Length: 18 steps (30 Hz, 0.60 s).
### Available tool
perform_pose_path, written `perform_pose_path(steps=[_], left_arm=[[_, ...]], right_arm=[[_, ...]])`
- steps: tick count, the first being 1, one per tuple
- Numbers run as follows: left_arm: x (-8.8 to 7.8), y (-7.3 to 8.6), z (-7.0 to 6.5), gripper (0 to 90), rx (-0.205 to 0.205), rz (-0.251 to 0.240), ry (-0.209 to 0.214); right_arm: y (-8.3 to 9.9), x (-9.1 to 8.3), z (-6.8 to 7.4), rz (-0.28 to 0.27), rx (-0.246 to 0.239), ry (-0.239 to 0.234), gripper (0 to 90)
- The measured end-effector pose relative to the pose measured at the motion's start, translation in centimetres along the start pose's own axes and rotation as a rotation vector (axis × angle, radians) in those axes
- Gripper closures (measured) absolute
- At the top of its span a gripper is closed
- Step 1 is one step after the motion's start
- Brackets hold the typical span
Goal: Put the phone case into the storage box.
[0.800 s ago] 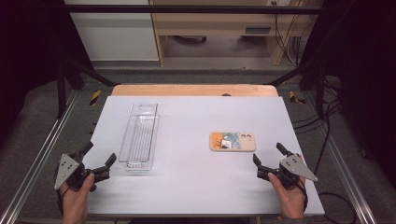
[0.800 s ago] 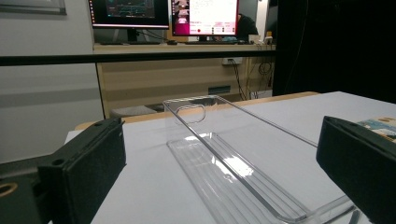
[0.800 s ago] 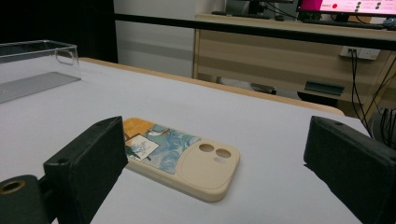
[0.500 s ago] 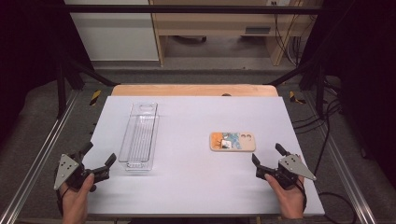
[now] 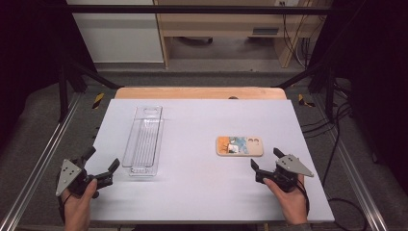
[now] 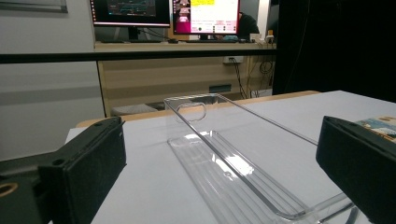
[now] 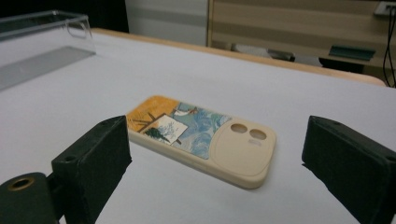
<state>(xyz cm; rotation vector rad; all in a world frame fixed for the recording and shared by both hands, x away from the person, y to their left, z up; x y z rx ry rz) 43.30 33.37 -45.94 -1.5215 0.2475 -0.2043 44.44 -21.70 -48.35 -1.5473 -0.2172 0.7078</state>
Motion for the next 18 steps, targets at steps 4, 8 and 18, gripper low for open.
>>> perform_pose_path(steps=[4,8,18], left_arm=[[0.0,0.0,0.0,1.7,0.001,0.0,0.002],[-0.1,0.0,0.0,1.6,-0.001,-0.001,0.001],[-0.1,-0.1,0.0,1.7,-0.005,-0.003,0.007]], right_arm=[[-0.6,1.2,0.0,0.058,-0.014,0.011,8.3],[-1.8,2.1,-0.6,0.105,-0.004,0.017,8.3],[-4.8,4.5,-1.8,0.208,-0.049,0.003,12.6]])
Point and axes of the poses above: each handheld gripper's, and its own axes: x roughly forward along the jaws, y roughly out of its underside, z roughly to its left, the point moved 3 cm from there along x, roughly forward along the jaws, and after that the axes turned 10 degrees about -y, right-handed, at the moved point
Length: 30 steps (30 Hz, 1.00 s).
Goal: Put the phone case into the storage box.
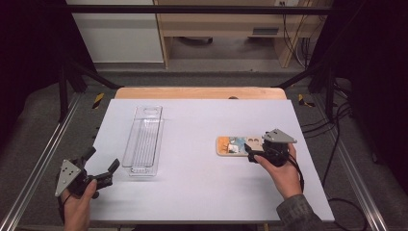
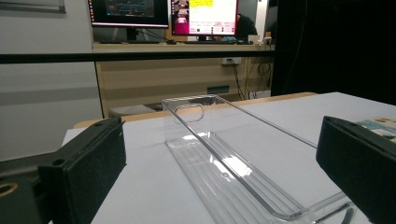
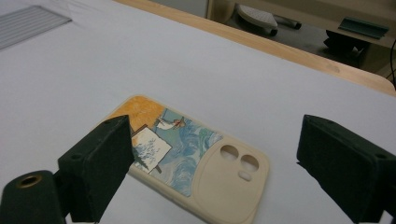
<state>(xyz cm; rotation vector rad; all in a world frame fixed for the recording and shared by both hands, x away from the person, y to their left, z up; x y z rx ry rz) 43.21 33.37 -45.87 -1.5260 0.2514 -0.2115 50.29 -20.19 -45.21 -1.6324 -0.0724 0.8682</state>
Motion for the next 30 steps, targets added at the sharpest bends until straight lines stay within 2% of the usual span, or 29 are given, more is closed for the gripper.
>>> perform_pose_path(steps=[1,2,3,5,6,9,12,17,20,23,26,30], left_arm=[[0.0,0.0,0.0,1.6,-0.001,0.0,0.001],[0.0,0.0,0.0,1.6,-0.003,-0.001,0.001],[0.0,0.0,0.0,1.6,-0.004,-0.002,0.001],[0.1,0.0,0.1,1.7,-0.006,-0.002,0.001],[0.1,0.0,0.1,1.7,-0.007,-0.001,0.001],[0.1,0.0,0.0,1.8,-0.009,0.001,0.003],[0.1,0.0,-0.1,1.7,-0.005,0.0,0.004],[0.1,0.0,0.1,2.2,-0.002,-0.006,0.0],[0.1,0.0,0.1,2.2,-0.005,-0.004,-0.001],[0.2,0.0,0.0,2.2,0.001,-0.004,0.003],[0.2,0.0,0.0,2.1,0.003,-0.004,0.004],[0.2,0.0,-0.1,2.2,0.007,-0.005,0.007]], right_arm=[[-0.2,0.2,-0.2,0.009,0.007,-0.001,16.1],[-0.5,0.5,-0.7,0.04,0.01,-0.007,25.2],[-0.5,0.5,-0.7,0.04,0.01,-0.007,25.2],[-0.8,1.0,-1.3,0.054,0.037,-0.018,33.8],[-0.8,1.0,-1.3,0.054,0.037,-0.018,33.8],[-1.1,1.5,-1.7,0.07,0.035,-0.02,45.1],[-1.3,2.1,-2.1,0.085,0.039,-0.031,61.5],[-1.2,3.6,-2.8,0.118,0.052,-0.029,77.2],[-1.2,4.1,-2.8,0.127,0.042,-0.031,81.0],[-0.8,5.3,-3.1,0.141,0.054,-0.023,88.0],[-0.6,5.8,-3.1,0.148,0.06,-0.021,89.8],[0.1,7.5,-3.0,0.178,0.085,-0.016,90.0]])
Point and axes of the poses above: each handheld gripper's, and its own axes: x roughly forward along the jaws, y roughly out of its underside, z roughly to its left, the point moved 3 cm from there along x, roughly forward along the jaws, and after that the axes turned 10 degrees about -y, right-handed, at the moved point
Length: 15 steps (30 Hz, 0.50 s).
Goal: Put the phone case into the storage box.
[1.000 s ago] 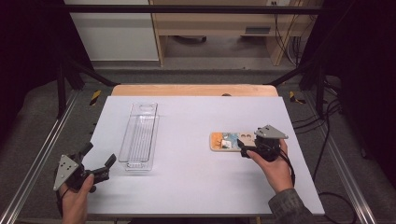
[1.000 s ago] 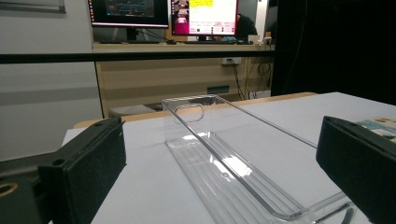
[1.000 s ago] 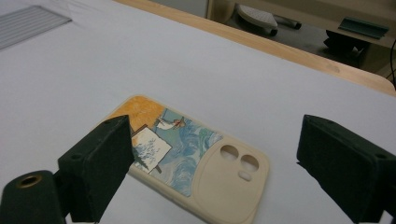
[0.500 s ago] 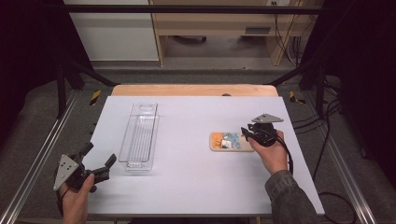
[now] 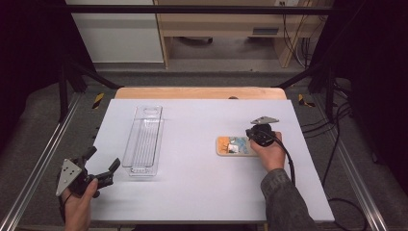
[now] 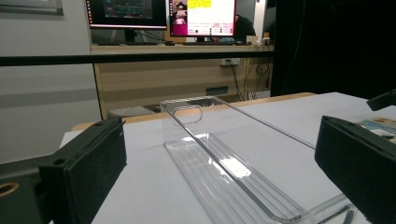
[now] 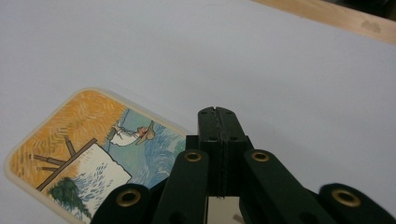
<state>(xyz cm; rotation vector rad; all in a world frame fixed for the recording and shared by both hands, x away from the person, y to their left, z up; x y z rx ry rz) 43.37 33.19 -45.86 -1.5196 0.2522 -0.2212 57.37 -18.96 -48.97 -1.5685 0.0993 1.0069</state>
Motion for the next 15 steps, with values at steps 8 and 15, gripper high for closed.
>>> perform_pose_path(steps=[8,15], left_arm=[[0.0,0.0,-0.1,2.2,0.0,0.001,0.003],[0.0,0.0,0.0,2.2,-0.002,0.0,0.004]], right_arm=[[-0.4,2.1,0.5,0.015,0.029,0.003,90.0],[-0.1,3.1,0.0,0.029,0.074,0.026,90.0]])
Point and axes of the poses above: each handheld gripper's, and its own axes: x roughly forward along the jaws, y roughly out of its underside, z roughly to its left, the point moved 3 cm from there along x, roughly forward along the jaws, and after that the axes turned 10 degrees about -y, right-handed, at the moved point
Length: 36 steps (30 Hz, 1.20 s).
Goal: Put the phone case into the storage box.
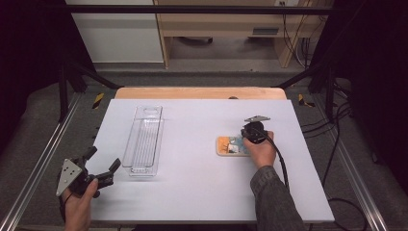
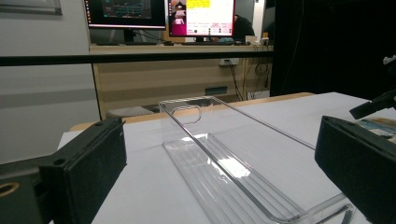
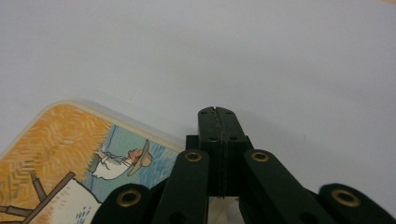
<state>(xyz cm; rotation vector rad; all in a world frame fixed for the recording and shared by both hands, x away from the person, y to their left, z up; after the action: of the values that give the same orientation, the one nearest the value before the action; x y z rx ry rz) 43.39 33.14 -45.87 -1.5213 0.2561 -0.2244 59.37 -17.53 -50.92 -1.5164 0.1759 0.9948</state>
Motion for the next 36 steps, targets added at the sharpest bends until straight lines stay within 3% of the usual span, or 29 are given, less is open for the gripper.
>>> perform_pose_path(steps=[17,27,36], left_arm=[[0.1,0.03,-0.18,2.2,0.006,0.004,0.007],[0.18,0.1,-0.43,2.1,0.011,0.009,0.019],[0.17,0.09,-0.46,2.1,0.015,0.01,0.019]], right_arm=[[0.14,0.14,0.22,0.018,-0.013,-0.033,90.0],[0.27,0.6,0.0,0.03,0.011,-0.038,90.0],[0.76,-0.12,0.86,0.074,-0.021,-0.067,90.0]])
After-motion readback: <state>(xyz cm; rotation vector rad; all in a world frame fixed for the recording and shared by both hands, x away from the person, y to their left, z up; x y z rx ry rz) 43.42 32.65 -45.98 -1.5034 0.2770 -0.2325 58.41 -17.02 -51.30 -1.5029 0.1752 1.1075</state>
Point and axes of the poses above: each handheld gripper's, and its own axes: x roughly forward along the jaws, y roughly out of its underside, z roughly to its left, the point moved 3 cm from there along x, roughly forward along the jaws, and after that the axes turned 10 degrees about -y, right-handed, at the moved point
